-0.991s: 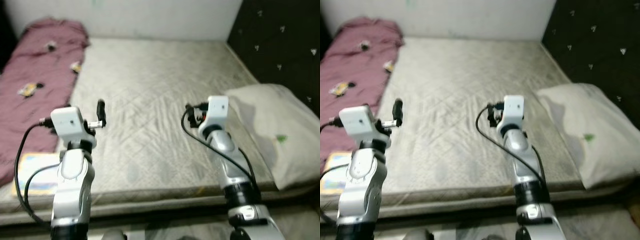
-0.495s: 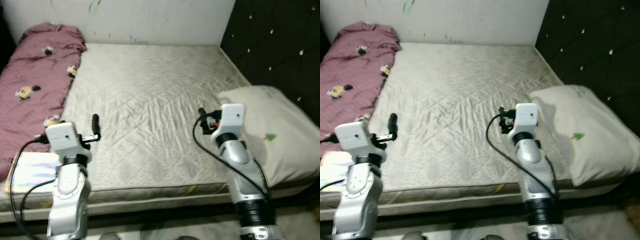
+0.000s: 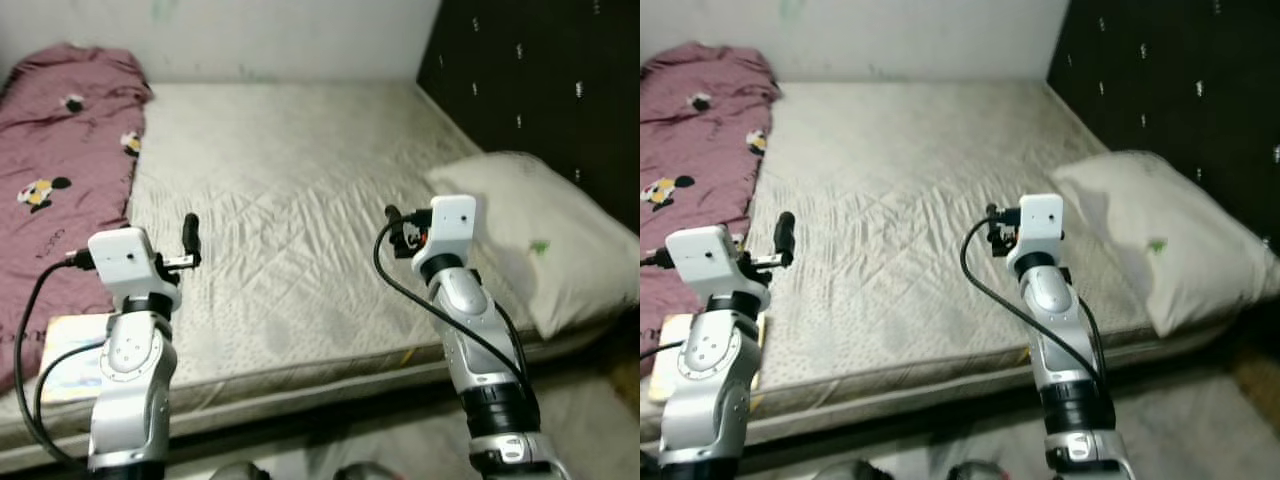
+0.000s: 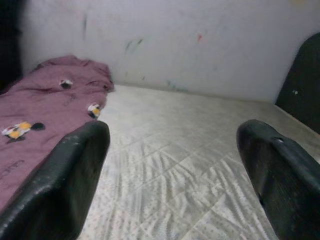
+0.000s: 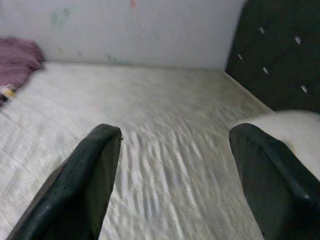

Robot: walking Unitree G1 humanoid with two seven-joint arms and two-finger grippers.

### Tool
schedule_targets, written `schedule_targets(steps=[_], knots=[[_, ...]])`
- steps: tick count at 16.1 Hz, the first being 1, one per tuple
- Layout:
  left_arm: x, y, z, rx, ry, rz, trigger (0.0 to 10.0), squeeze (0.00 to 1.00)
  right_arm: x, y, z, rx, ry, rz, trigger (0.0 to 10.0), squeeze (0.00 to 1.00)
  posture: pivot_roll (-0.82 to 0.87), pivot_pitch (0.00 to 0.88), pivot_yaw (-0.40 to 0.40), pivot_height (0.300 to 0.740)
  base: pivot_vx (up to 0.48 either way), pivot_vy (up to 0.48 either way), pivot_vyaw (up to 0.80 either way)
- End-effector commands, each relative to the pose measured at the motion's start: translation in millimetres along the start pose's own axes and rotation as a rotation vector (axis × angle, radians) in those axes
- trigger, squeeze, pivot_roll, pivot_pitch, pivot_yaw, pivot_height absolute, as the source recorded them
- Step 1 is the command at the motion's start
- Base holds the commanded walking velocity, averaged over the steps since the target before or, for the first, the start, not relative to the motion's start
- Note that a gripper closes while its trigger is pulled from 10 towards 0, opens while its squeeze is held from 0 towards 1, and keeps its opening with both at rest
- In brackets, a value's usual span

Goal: Clean up the room

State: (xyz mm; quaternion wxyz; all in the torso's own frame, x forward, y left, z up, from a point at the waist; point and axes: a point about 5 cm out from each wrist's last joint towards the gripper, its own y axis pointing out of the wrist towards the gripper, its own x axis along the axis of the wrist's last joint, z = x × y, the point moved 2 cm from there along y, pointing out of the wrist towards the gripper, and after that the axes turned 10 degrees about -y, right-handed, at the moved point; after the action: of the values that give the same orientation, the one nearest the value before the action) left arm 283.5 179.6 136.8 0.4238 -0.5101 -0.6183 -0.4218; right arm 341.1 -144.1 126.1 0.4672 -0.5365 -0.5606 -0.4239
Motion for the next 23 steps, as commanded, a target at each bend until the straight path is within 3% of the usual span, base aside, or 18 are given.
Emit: schedule_targets(steps=[1, 23], knots=[[-0.1, 0.9, -0.4, -0.002, 0.003, 0.005, 10.0, 0.0, 3.2, 1.2, -1.8, -0.01, 0.004, -0.011, 10.0, 0.0, 0.01, 0.0, -0.044, 0.74, 0.0, 0.48, 0.0], [4.1, 4.7, -8.3, -0.026, 0.013, -0.031, 10.0, 0.0, 6.1, 8.7, 7.2, 0.066, -0.03, -0.033, 10.0, 0.0, 0.01, 0.0, -0.061, 0.74, 0.0, 0.48, 0.02]])
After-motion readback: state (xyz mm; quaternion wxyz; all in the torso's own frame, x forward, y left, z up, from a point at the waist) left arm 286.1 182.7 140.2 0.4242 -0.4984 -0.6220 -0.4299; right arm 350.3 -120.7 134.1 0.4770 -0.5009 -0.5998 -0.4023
